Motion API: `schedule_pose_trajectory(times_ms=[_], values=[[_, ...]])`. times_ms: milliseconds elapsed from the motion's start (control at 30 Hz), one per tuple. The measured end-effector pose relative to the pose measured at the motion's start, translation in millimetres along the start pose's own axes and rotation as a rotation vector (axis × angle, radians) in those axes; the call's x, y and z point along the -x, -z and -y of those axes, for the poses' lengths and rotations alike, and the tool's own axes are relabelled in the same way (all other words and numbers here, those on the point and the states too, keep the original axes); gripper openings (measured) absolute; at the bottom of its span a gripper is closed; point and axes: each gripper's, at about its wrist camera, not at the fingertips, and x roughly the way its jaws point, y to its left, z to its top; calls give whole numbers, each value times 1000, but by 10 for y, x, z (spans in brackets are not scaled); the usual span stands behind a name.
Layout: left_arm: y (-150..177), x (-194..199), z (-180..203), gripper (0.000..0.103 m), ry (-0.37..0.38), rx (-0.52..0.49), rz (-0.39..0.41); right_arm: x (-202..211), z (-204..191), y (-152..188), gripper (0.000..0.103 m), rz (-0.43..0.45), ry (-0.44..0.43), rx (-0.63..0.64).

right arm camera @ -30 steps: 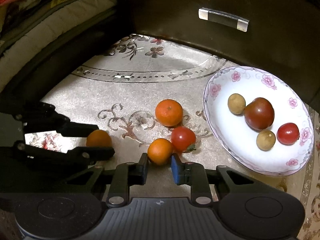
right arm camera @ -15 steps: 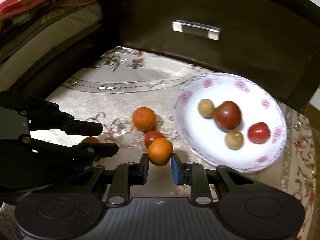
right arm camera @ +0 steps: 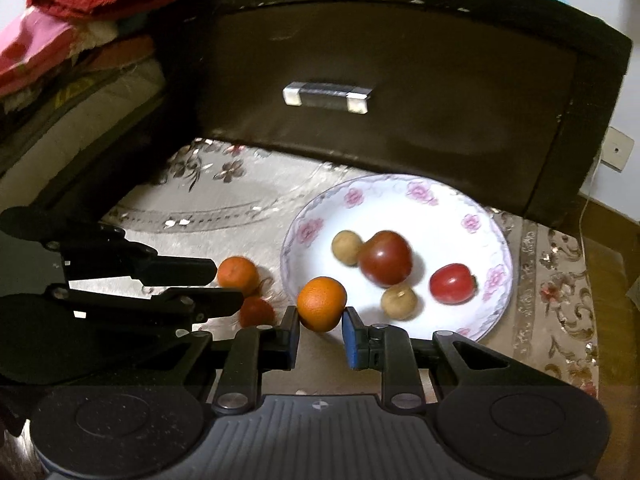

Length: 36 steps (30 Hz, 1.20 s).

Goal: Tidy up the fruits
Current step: 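Carry both held tangerines toward the white bowl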

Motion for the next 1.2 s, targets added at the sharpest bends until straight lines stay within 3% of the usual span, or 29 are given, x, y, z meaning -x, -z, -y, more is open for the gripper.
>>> schedule_pose_trajectory(times_ms=[233,333,567,600,633,733,900,1000,1200], values=[[-14,-1,32,26,13,-19,2,-26,81,1,20,-3,11,-24],[25,101,-54,31,14,-9,-18,-17,81,4,20,-5,3,-21],[385,159,-300,32,-114,67,-116,-11,27,19,20,-17,-17,-7],[430,144,-305,34,-114,73,-131,-10,18,26,20,-19,-17,-5],[462,135,-292,41,-128,60,-132,-6,8,32,20,-21,-19,-2],[512,82,-254,47,-161,20,-135,-3,-38,50,20,-25,-20,10],[581,7,-369,46,-191,51,-141,-13,-118,72,20,-26,-17,40],[640,-20,-438,40,-157,89,-152,-16,-119,77,20,-25,-8,46],[579,-21,-345,36,-138,62,-141,18,-93,72,20,-10,19,51]])
